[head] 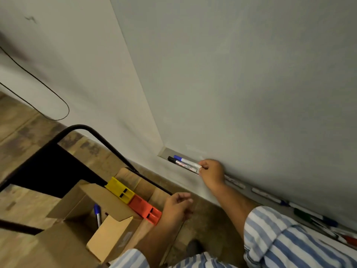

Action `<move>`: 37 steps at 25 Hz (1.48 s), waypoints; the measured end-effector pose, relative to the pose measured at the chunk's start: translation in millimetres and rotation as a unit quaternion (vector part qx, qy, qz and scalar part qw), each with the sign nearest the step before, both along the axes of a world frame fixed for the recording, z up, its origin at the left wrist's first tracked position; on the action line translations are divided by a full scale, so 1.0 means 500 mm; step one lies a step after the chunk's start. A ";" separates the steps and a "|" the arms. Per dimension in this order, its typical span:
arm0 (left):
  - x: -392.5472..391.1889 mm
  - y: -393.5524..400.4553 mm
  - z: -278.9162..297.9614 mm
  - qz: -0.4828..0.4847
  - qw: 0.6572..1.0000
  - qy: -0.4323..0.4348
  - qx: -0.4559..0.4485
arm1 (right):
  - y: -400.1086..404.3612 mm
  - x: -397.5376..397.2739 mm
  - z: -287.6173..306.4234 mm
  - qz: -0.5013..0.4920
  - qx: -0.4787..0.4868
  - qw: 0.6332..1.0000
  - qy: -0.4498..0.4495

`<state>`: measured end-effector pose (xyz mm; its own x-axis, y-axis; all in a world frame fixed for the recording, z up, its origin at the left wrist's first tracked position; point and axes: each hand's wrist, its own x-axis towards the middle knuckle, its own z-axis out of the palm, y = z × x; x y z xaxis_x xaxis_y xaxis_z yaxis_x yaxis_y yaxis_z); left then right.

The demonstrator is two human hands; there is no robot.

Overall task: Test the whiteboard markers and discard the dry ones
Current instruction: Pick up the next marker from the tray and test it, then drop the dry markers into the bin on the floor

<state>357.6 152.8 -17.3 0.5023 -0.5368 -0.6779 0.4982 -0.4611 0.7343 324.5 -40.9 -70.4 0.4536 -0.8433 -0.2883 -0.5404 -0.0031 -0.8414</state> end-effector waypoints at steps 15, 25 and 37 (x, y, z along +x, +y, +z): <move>-0.063 -0.096 -0.002 -0.052 0.998 0.003 -0.046 | 0.006 -0.208 0.056 -0.066 0.100 0.992 -0.050; -0.222 -0.274 -0.053 -0.168 0.982 0.037 -0.072 | -0.010 -0.534 0.085 -0.244 0.079 0.966 -0.011; -0.453 -0.359 -0.029 -0.231 0.972 0.028 -0.046 | -0.056 -0.783 0.045 -0.098 -0.097 0.969 0.204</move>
<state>131.1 -26.5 -31.9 0.1573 -0.7553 -0.6363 0.2939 -0.5793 0.7603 -67.2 -69.0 -47.8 0.1610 -0.9581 -0.2369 -0.8346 -0.0041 -0.5508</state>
